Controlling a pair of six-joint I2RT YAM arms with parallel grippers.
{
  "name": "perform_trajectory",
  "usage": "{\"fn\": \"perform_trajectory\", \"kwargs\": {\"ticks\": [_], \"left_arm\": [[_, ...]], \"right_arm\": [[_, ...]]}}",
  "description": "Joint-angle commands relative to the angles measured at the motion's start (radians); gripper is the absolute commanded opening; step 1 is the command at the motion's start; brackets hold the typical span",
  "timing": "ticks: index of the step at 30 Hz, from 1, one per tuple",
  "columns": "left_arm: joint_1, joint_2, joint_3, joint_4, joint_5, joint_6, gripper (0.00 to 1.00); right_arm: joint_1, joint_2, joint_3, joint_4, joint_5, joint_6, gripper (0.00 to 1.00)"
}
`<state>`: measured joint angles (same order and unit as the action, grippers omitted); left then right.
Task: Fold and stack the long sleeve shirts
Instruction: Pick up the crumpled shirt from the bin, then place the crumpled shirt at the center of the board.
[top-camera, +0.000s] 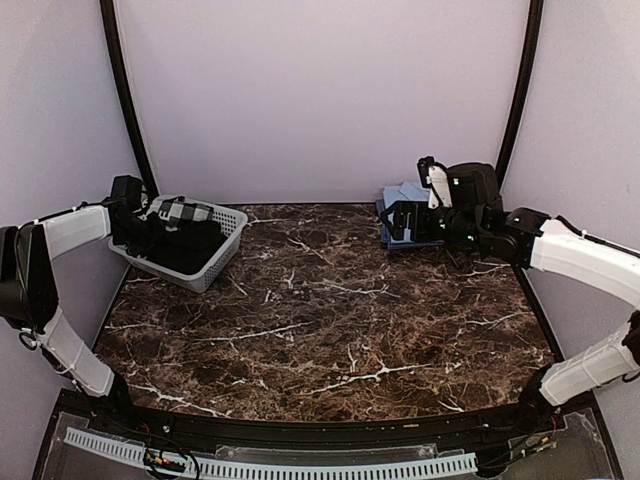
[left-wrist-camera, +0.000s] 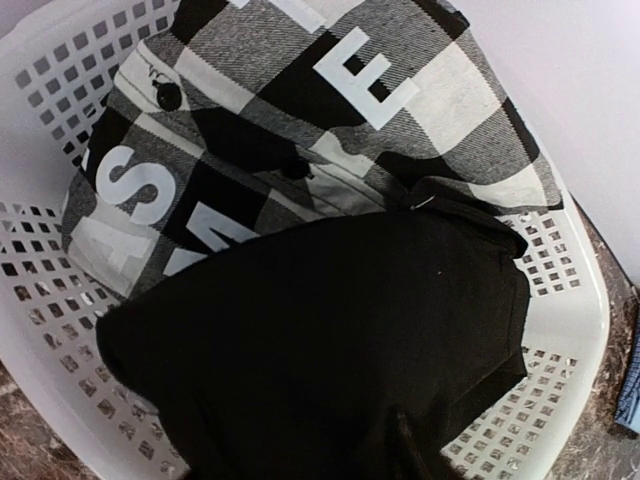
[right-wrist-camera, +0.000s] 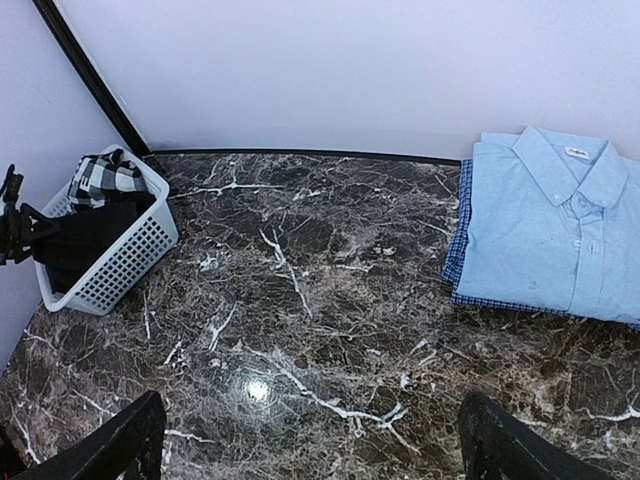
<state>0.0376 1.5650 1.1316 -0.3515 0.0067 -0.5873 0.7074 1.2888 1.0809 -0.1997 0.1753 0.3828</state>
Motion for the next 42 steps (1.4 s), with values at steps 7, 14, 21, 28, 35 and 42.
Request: {"fn": "perform_trajectory", "kwargs": {"ticks": [7, 14, 21, 28, 35, 42], "left_arm": [[-0.001, -0.085, -0.001, 0.086, 0.157, 0.064, 0.01], [-0.013, -0.210, 0.019, 0.161, 0.278, 0.081, 0.00], [-0.079, -0.290, 0.101, 0.208, 0.360, 0.088, 0.00], [-0.178, -0.338, 0.198, 0.260, 0.434, 0.077, 0.00], [-0.317, -0.377, 0.240, 0.347, 0.544, 0.070, 0.00], [-0.494, -0.412, 0.252, 0.364, 0.569, 0.134, 0.00]], "right_arm": [[-0.001, -0.027, -0.013, 0.065, -0.029, 0.001, 0.99], [0.000, -0.007, -0.004, 0.080, -0.047, 0.001, 0.99], [0.000, 0.009, 0.012, 0.083, -0.056, 0.003, 0.99], [0.000, 0.004, 0.013, 0.083, -0.054, 0.002, 0.99], [-0.001, -0.002, 0.021, 0.082, -0.051, 0.003, 0.99], [0.000, -0.009, 0.038, 0.074, -0.047, -0.013, 0.99]]}}
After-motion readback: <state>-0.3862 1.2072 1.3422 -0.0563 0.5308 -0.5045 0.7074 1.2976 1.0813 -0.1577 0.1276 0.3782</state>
